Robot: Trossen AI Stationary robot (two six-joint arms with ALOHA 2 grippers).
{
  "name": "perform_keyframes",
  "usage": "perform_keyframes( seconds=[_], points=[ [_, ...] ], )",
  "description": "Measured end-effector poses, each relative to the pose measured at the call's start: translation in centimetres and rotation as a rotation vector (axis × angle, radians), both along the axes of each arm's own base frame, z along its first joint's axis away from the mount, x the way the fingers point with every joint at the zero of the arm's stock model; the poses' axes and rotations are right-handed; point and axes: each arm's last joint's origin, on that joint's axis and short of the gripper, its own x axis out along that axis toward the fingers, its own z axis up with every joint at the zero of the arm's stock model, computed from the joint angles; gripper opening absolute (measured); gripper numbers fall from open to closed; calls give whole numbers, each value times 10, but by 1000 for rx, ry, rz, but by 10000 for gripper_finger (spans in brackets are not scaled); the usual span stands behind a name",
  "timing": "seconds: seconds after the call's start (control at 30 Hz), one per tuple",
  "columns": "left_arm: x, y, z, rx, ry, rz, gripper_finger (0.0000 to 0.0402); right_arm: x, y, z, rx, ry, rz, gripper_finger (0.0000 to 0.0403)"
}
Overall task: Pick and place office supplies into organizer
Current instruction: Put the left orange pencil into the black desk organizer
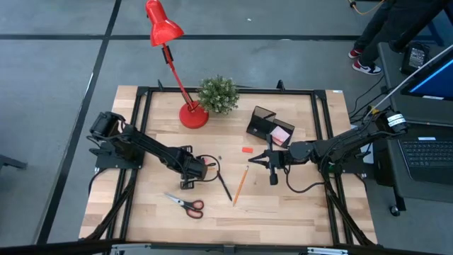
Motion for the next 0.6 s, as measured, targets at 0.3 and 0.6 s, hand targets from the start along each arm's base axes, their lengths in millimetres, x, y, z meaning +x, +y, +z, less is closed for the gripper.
perform_keyframes(
  seconds=[0.3, 0.6],
  points=[
    [0, 0, 3, 2, -25, 2, 127, 0, 0, 0, 0, 0, 0, 5],
    [0, 0, 3, -11, -24, 1, 127, 0, 0, 0, 0, 2, 0, 5]
  ],
)
